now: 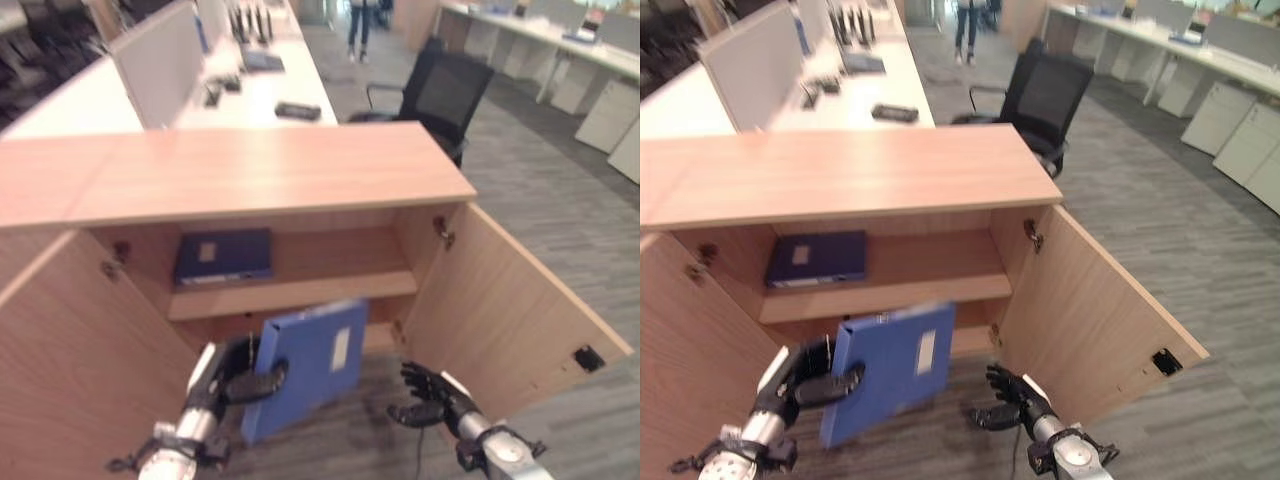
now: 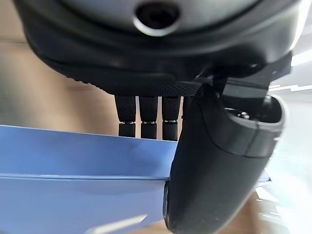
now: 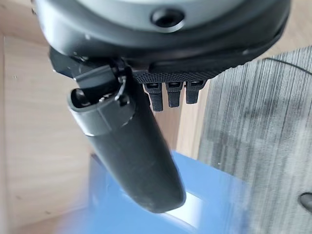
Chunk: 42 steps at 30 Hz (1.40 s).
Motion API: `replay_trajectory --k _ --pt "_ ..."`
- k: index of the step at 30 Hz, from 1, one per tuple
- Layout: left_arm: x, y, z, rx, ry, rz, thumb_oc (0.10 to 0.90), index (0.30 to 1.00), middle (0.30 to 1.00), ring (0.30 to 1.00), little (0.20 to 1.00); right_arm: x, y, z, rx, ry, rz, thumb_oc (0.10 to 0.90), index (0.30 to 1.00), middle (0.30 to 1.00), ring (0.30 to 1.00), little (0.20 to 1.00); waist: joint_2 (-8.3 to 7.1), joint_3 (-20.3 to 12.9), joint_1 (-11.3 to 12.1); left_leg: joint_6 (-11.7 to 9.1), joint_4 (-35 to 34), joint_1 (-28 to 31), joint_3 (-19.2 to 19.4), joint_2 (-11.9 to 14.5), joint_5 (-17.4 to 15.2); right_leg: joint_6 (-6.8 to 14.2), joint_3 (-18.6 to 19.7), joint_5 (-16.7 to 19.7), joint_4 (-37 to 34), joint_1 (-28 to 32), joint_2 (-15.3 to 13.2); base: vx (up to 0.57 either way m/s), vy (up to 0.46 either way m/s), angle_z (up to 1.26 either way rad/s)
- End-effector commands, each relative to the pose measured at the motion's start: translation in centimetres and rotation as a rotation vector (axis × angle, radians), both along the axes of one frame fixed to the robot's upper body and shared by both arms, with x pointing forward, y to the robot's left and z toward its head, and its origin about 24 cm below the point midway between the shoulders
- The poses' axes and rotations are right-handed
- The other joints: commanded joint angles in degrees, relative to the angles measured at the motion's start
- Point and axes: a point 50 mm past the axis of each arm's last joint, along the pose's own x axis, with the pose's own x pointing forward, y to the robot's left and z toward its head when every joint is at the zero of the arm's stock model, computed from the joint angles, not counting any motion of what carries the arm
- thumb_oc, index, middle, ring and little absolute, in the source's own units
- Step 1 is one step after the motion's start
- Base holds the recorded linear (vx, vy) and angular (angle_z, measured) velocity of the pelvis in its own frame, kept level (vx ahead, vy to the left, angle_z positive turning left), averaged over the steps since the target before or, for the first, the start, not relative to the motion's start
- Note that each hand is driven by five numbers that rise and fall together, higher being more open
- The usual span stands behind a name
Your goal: Put the empty folder in the office cabinet
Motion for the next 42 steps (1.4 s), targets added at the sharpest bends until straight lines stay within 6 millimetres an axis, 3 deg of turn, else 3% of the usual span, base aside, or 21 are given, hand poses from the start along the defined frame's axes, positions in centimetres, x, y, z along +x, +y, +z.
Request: replay_trajectory --k 1,6,7,9,11,15,17,21,24,29,33,42 --pt "4.4 0.4 8.2 -0.01 -0.477 -0.066 0.4 0.3 0.3 0.3 0.3 4.4 -0.1 6.4 0.056 -0.342 0.031 0.8 0.9 0.9 0.9 0.9 -1.35 -3.0 1.7 0.8 -0.5 2.1 -0.9 -1.1 -6.7 4.0 -1.7 -2.1 0.3 2.1 -2.4 0.0 0.004 0.1" --pt "4.2 0.9 8.7 -0.019 -0.49 -0.073 0.4 0.3 0.3 0.3 0.3 5.0 -1.1 9.3 -0.007 -0.473 0.02 0.8 0.9 0.9 0.9 0.9 -1.16 -3.1 1.7 0.9 -0.5 2.1 -1.0 -1.2 -6.8 4.1 -1.7 -2.1 0.3 2.0 -2.4 0.0 0.01 0.07" --pt "4.2 1.4 9.3 0.016 -0.507 -0.085 0.4 0.3 0.3 0.3 0.3 5.4 -1.6 11.1 -0.043 -0.55 0.014 0.8 0.9 0.9 0.9 0.9 -1.02 -3.2 1.7 0.9 -0.5 2.1 -0.9 -1.1 -6.9 4.1 -1.6 -2.1 0.3 2.0 -2.5 0.0 0.0 0.0" --pt "4.1 1.7 9.7 0.052 -0.512 -0.097 0.4 0.3 0.3 0.3 0.3 5.6 -1.8 11.9 -0.046 -0.588 0.005 0.8 0.9 0.9 0.9 0.9 -0.97 -3.2 1.7 0.9 -0.5 2.2 -0.9 -1.1 -6.9 4.1 -1.5 -2.2 0.3 2.0 -2.5 0.0 0.0 0.0" --pt "4.0 2.6 10.3 0.185 -0.507 -0.121 0.4 0.3 0.3 0.3 0.3 5.9 -2.2 14.1 -0.066 -0.682 0.005 0.8 0.9 0.9 0.9 0.9 -0.91 -3.3 1.8 0.9 -0.5 2.2 -0.9 -1.1 -7.0 4.0 -1.4 -2.2 0.3 2.1 -2.6 0.0 0.0 0.0" --pt "4.4 3.1 10.8 0.31 -0.507 -0.156 0.4 0.3 0.3 0.3 0.3 6.3 -1.7 15.3 -0.086 -0.725 0.05 0.8 0.9 0.9 0.9 0.9 -1.05 -3.2 2.2 0.9 -0.5 2.3 -0.8 -1.1 -7.1 4.0 -1.4 -2.3 0.3 2.1 -2.6 0.0 -0.002 -0.04" --pt "5.2 2.7 12.3 0.388 -0.553 -0.249 0.4 0.3 0.3 0.3 0.3 6.5 -0.8 15.9 -0.151 -0.728 0.164 0.8 0.9 0.9 0.9 0.9 -1.21 -3.5 2.4 0.8 -0.5 2.4 -0.7 -1.1 -7.0 4.0 -1.5 -2.3 0.3 2.2 -2.5 -0.01 -0.008 -0.08" --pt "6.2 1.5 14.5 0.438 -0.627 -0.387 0.4 0.3 0.3 0.3 0.3 7.7 0.3 16.5 -0.304 -0.725 0.306 0.8 0.9 0.9 0.9 0.9 -1.16 -3.7 2.8 0.6 -0.5 2.4 -0.6 -1.0 -7.0 4.1 -1.5 -2.3 0.3 2.3 -2.5 0.0 -0.002 -0.01" --pt "6.8 0.9 15.7 0.449 -0.659 -0.468 0.4 0.3 0.3 0.3 0.3 8.4 0.8 16.9 -0.311 -0.726 0.352 0.8 0.9 0.9 0.9 0.9 -1.15 -3.9 2.9 0.5 -0.5 2.5 -0.6 -1.0 -6.9 4.2 -1.4 -2.2 0.3 2.3 -2.5 0.0 0.0 0.0" --pt "7.9 -1.6 18.7 0.434 -0.737 -0.718 0.4 0.3 0.3 0.3 0.3 11.0 3.3 18.3 -0.456 -0.73 0.563 0.8 0.9 0.9 0.9 0.9 -1.26 -4.5 3.9 0.2 -0.5 2.8 -0.6 -1.0 -6.6 4.2 -1.2 -2.1 0.3 2.5 -2.4 0.0 0.0 0.0" --pt "8.0 -2.6 19.4 0.405 -0.764 -0.782 0.4 0.3 0.3 0.3 0.3 11.8 5.1 18.2 -0.446 -0.714 0.662 0.8 0.9 0.9 0.9 0.9 -1.31 -4.5 4.2 0.1 -0.5 3.0 -0.7 -1.0 -6.5 4.2 -1.3 -2.1 0.3 2.8 -2.3 0.0 0.0 0.0" --pt "8.9 -5.5 20.9 0.331 -0.888 -0.89 0.4 0.3 0.3 0.3 0.3 12.4 10.5 17.4 -0.247 -0.701 0.777 0.8 0.9 0.9 0.9 0.9 -1.28 -4.7 5.0 -0.1 -0.5 3.5 -0.9 -0.9 -6.4 4.0 -1.2 -2.4 0.3 3.2 -2.2 0.0 -0.003 0.01"
